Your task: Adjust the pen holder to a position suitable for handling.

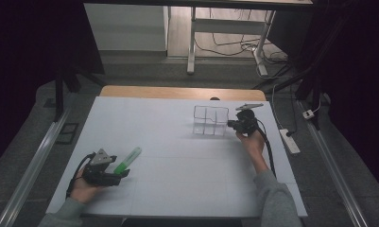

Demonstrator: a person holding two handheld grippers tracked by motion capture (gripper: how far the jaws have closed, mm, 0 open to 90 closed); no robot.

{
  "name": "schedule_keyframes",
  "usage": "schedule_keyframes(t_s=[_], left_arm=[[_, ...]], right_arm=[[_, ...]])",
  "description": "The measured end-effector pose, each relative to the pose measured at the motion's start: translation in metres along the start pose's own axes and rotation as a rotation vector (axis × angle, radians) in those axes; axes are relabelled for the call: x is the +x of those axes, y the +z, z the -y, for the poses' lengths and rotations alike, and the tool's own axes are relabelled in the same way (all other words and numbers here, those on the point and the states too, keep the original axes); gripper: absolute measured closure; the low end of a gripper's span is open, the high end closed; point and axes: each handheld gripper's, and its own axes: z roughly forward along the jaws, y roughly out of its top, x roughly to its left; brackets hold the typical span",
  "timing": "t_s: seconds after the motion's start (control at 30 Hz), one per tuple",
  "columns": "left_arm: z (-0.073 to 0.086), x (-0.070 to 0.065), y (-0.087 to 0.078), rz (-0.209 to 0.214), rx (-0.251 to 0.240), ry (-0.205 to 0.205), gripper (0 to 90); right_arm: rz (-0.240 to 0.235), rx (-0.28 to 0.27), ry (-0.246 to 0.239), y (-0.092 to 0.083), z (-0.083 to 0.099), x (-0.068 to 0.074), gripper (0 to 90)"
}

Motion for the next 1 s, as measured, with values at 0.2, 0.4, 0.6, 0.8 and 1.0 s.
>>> schedule_keyframes(t_s=[0.2,0.4,0.6,0.8,1.0], left_arm=[[0.000,0.000,0.000,0.001,0.000,-0.001,21.9],[0.000,0.000,0.000,0.001,0.000,-0.001,21.9],[0.001,0.000,0.000,0.001,0.001,-0.002,21.9],[0.001,0.001,0.000,0.001,0.002,-0.003,21.9],[0.001,0.001,0.001,0.001,0.004,-0.004,21.9]], right_arm=[[-0.014,-0.004,-0.012,0.009,-0.006,0.011,89.0],[-0.028,-0.007,-0.014,0.017,-0.011,0.018,89.0],[-0.041,-0.011,-0.019,0.024,-0.016,0.025,89.1],[-0.053,-0.015,-0.023,0.030,-0.020,0.032,89.0],[-0.066,-0.016,-0.028,0.035,-0.022,0.037,89.0]])
